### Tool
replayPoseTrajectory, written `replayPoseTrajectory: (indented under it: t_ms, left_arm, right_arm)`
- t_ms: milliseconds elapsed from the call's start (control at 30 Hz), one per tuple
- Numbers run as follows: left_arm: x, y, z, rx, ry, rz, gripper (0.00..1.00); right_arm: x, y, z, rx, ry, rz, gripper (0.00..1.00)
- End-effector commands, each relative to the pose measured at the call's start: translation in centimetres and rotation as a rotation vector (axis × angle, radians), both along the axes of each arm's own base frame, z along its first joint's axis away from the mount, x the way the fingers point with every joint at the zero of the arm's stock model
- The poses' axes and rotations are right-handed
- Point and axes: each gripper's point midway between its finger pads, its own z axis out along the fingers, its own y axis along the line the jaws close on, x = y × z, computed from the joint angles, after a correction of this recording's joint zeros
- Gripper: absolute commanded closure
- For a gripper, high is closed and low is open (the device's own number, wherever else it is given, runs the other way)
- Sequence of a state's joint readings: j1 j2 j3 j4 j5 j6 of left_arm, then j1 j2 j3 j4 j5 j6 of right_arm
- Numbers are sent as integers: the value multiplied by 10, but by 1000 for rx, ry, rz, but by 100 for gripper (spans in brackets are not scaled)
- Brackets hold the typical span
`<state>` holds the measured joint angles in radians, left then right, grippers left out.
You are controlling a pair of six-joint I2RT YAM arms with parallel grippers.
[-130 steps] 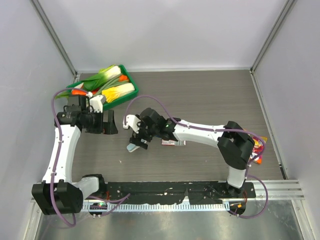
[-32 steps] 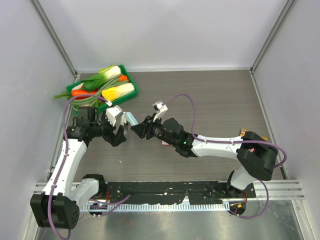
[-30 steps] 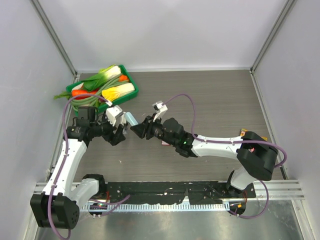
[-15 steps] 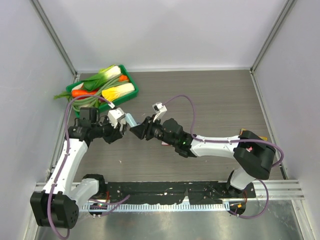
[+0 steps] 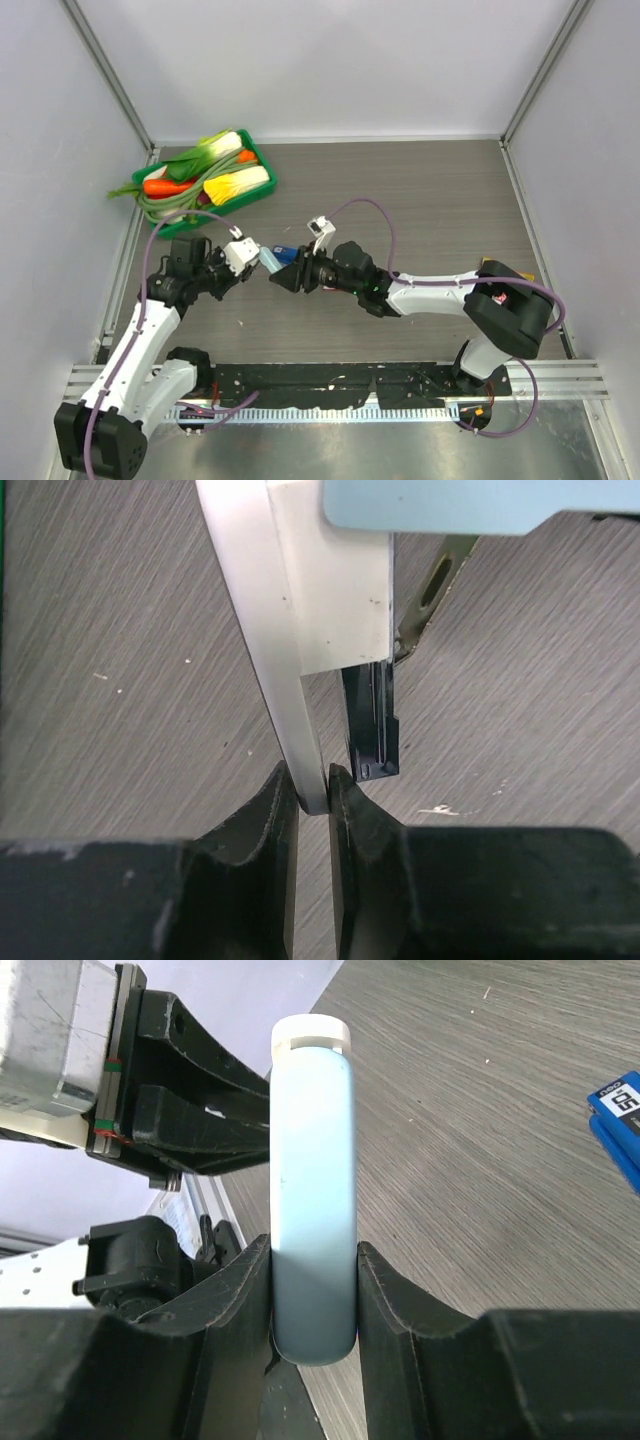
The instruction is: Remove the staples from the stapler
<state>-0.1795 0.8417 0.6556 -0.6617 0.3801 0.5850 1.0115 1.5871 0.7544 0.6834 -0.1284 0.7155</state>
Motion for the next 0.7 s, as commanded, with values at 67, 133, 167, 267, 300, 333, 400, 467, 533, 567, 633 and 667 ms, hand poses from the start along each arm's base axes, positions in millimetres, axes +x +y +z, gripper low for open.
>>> replayPoseTrajectory:
  t_ms: [67, 133, 167, 267, 300, 333, 400, 467, 533, 567, 633, 667]
  left_arm:
    - [29, 14, 9, 181, -201, -42, 100]
    - [33, 19, 9, 249, -267, -68, 100]
    - [36, 15, 12, 267, -305, -93, 100]
    - [40, 17, 14, 361, -403, -133, 100]
    - [40, 17, 14, 386, -425, -154, 100]
    - [39, 17, 11, 414, -438, -166, 100]
    - [39, 13, 7, 443, -479, -205, 100]
    - [41, 13, 11, 496, -530, -206, 100]
    - [37, 7, 5, 536, -555, -259, 100]
    - [39, 8, 7, 555, -567, -246, 100]
    - [38, 5, 7, 538, -552, -233, 100]
    - [39, 5, 5, 532, -531, -224, 100]
  right_arm:
    - [-18, -6, 32, 43, -110, 126, 99]
    - [-18, -11, 37, 41, -145, 135, 99]
    - [-18, -13, 36, 34, -160, 136, 99]
    - [-16, -20, 29, -19, -192, 131, 99]
    - [-14, -21, 27, -30, -200, 127, 99]
    - [-13, -23, 26, -33, -204, 126, 99]
    - [-12, -25, 22, -40, -207, 120, 99]
    - [-10, -27, 17, -42, -210, 103, 99]
    - [-8, -29, 16, -39, -212, 87, 99]
    - [-6, -28, 12, -40, -209, 81, 99]
    - [-4, -25, 13, -35, -205, 78, 99]
    - [-3, -24, 12, -34, -201, 78, 99]
